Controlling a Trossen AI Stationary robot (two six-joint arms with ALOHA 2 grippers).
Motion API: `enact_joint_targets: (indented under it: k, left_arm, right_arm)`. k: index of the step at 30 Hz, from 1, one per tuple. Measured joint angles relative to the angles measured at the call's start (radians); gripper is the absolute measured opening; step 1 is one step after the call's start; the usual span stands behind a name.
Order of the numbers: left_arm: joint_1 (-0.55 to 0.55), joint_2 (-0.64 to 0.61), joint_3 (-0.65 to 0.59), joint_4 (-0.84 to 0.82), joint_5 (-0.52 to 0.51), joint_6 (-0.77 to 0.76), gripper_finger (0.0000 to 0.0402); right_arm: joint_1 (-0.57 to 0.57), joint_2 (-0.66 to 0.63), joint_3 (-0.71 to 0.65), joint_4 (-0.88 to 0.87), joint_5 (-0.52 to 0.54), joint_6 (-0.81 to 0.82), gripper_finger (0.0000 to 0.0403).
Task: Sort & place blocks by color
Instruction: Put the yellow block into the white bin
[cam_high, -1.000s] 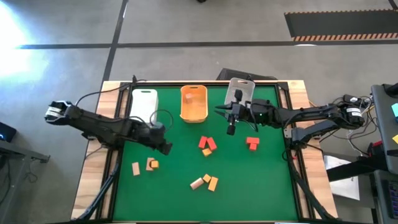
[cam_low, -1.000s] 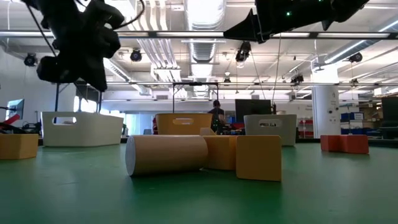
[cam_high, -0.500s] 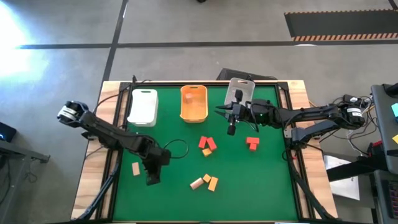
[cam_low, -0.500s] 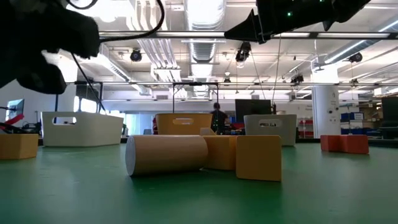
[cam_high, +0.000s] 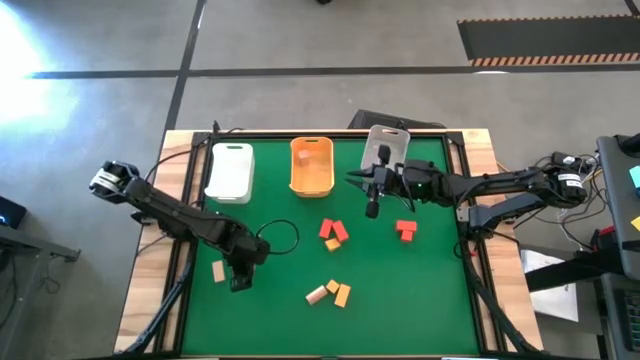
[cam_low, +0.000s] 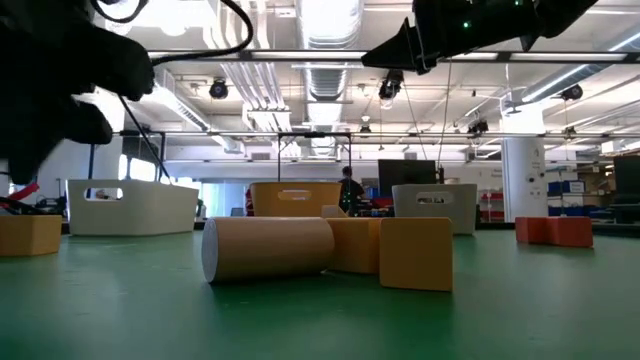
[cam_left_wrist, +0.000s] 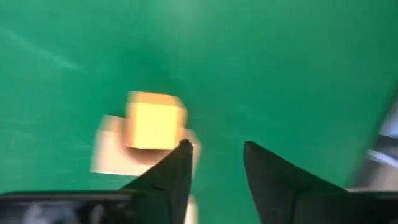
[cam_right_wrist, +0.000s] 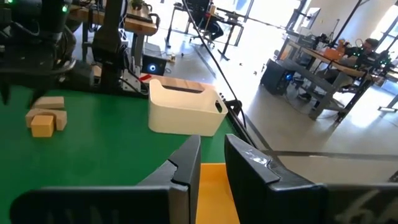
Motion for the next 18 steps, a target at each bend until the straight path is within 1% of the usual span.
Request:
enact_joint_targets:
  k: [3,5,6,9,18]
  left_arm:
    - [-0.014,0.003,-0.003,-0.016,-0.141,0.044,0.0171]
    - [-0.021,0.010,-0.007,-0.014,-0.199,0.068,0.0189]
    - [-0.024,0.011,-0.010,-0.015,-0.211,0.080,0.0196]
    - [-0.034,0.016,-0.025,-0.013,-0.213,0.082,0.0206]
    - [-0.057,0.018,-0.063,0.030,-0.216,0.051,0.0208]
  right_arm:
    - [0.000,0.000,-0.003,0.001,0.000,0.009,0.0063]
    - [0.000,0.000,-0.003,0.000,0.000,0.019,0.0061]
    - [0.000,0.000,-0.004,-0.002,0.000,0.021,0.0061]
    - [0.000,0.000,-0.004,-0.010,0.000,0.026,0.0059]
    - [0.000,0.001,-0.004,-0.030,0.000,0.037,0.0060]
